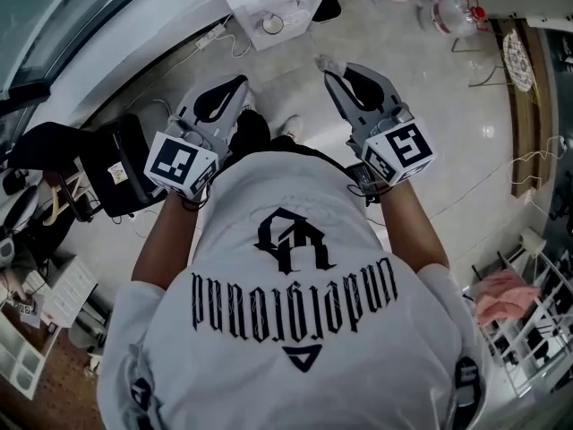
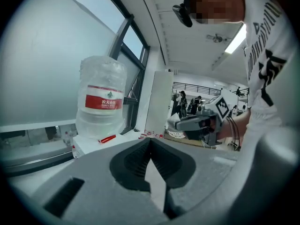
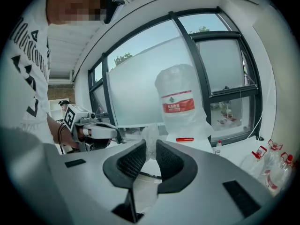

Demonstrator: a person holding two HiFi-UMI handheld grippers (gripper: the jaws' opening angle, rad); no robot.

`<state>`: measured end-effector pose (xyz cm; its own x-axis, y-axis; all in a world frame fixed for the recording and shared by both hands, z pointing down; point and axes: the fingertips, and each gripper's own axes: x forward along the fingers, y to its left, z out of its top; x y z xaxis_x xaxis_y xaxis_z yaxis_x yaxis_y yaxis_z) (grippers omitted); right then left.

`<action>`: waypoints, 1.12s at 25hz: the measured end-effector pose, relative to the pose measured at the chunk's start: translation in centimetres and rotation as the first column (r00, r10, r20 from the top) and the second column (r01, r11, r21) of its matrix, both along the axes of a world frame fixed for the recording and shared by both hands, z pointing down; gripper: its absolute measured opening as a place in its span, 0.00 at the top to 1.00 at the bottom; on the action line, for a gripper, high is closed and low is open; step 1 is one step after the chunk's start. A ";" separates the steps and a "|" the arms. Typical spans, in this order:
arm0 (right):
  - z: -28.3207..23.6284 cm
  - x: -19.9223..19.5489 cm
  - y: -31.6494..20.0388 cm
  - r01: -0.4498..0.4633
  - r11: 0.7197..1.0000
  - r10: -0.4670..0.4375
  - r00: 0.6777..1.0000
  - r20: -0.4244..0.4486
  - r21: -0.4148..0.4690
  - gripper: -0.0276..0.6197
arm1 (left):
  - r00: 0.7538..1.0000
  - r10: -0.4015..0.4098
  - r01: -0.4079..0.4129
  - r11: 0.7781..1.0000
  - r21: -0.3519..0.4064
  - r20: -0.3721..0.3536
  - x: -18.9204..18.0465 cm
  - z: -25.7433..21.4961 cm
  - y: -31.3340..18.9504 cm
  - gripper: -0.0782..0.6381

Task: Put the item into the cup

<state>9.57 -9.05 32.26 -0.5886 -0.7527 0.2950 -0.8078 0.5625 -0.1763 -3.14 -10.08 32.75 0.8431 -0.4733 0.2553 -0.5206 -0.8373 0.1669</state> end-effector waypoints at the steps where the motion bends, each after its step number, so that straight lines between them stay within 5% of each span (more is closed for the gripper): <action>1: 0.4 0.1 -0.3 0.002 1.000 -0.002 1.000 -0.001 -0.006 0.85 | 1.000 -0.002 0.002 1.000 -0.008 0.001 0.0 0.5 -0.4 0.87; 28: 17.8 -0.6 -9.3 0.020 0.968 -0.015 1.000 0.022 -0.251 0.85 | 0.998 0.015 -0.004 0.988 -0.156 0.067 -0.6 14.6 -8.7 0.87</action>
